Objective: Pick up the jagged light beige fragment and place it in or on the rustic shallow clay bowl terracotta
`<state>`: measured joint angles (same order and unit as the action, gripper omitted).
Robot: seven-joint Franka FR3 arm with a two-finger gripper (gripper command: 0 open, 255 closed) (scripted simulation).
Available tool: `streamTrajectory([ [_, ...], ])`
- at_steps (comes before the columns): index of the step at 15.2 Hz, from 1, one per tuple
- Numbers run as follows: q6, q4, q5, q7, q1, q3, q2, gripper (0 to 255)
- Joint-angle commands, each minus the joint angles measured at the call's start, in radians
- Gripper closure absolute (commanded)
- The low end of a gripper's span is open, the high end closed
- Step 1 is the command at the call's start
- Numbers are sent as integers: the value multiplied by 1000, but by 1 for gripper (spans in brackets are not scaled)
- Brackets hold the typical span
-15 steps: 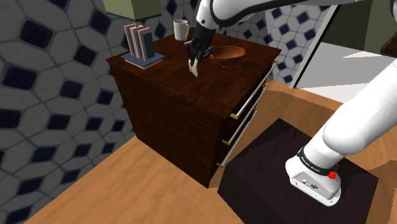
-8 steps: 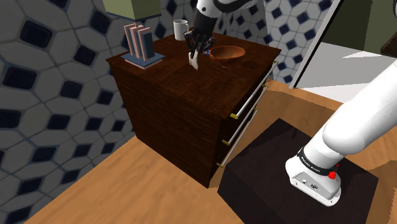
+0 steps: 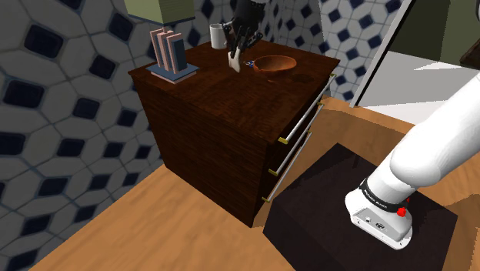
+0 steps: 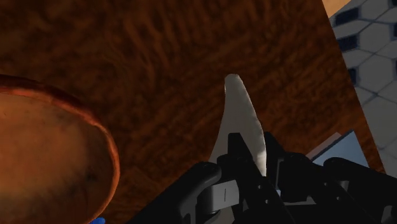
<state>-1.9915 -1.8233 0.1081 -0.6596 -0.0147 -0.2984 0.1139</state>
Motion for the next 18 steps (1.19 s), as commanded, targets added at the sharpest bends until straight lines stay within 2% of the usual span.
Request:
streamTrajectory([
  [1, 28, 32, -3, -3, 0, 0, -5, 255],
  [12, 172, 208, -17, -20, -1, -1, -36, 255],
  [18, 180, 61, 46, 133, -54, 91, 106, 255],
])
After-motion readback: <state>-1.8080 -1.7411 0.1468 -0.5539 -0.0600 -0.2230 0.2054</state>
